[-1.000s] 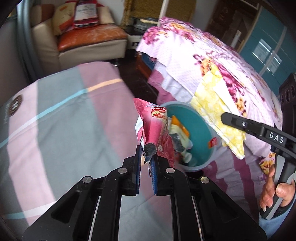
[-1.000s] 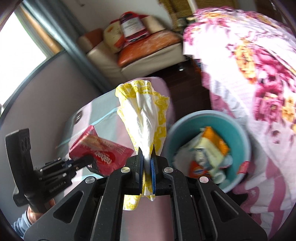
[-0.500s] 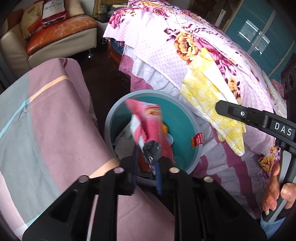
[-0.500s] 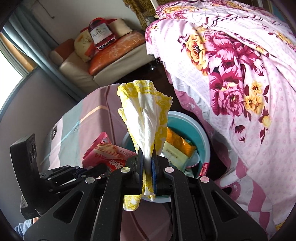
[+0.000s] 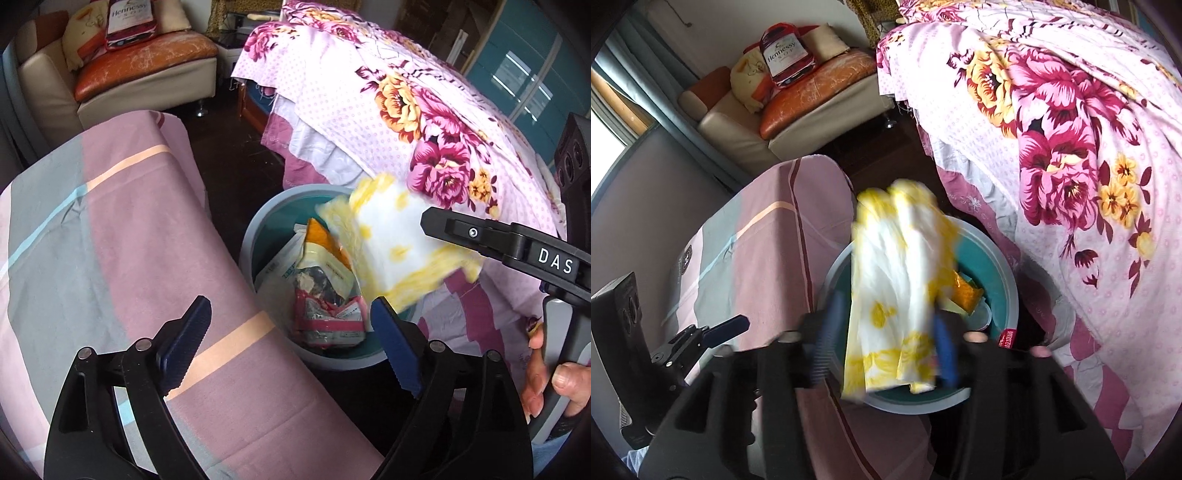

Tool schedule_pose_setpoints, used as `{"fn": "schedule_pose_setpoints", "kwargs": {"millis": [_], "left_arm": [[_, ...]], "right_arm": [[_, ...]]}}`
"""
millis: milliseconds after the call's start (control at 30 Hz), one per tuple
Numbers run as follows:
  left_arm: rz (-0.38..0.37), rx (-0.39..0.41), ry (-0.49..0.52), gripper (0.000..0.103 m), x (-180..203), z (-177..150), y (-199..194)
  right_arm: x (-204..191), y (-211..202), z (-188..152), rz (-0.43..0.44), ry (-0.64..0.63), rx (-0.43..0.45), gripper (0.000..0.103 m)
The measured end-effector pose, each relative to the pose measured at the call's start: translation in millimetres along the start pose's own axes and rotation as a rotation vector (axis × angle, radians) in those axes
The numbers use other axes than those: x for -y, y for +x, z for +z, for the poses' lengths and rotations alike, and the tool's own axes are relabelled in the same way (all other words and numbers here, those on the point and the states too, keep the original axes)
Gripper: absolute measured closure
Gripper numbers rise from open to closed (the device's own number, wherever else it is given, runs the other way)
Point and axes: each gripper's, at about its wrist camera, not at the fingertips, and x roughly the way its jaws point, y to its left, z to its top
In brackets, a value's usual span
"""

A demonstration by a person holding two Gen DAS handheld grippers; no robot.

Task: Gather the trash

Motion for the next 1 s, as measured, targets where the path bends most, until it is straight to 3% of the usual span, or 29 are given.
{"fn": "schedule_pose_setpoints", "kwargs": {"millis": [67,200,333,400,1000], "left_arm": [[0.004,0.004,-0.006,0.013,-3,-2,-5],[0.025,0.016,-0.015,0.012,-8,-7,-15],[0.042,0.026,-0.036,0.011,-13,-13,-29],[0.054,0.036,-0.049,0.011,-17,-16,-37],[0.124,0.126,-0.132,0.004,-45,-56,-119]], "right_arm": [[-3,0,-2,-0.003,-0.001,-0.002,0.049],[-9,-4,-2,-0.008,-0.012,0.002,0.030],[-16,-9,-5,-0.009,-0.020,-0.023,0.024],[-22,-14,-8,-0.018,-0.024,-0.039,0.015],[-92,-67,-59,-0.098,-0.214,-0.001,0.011]]}}
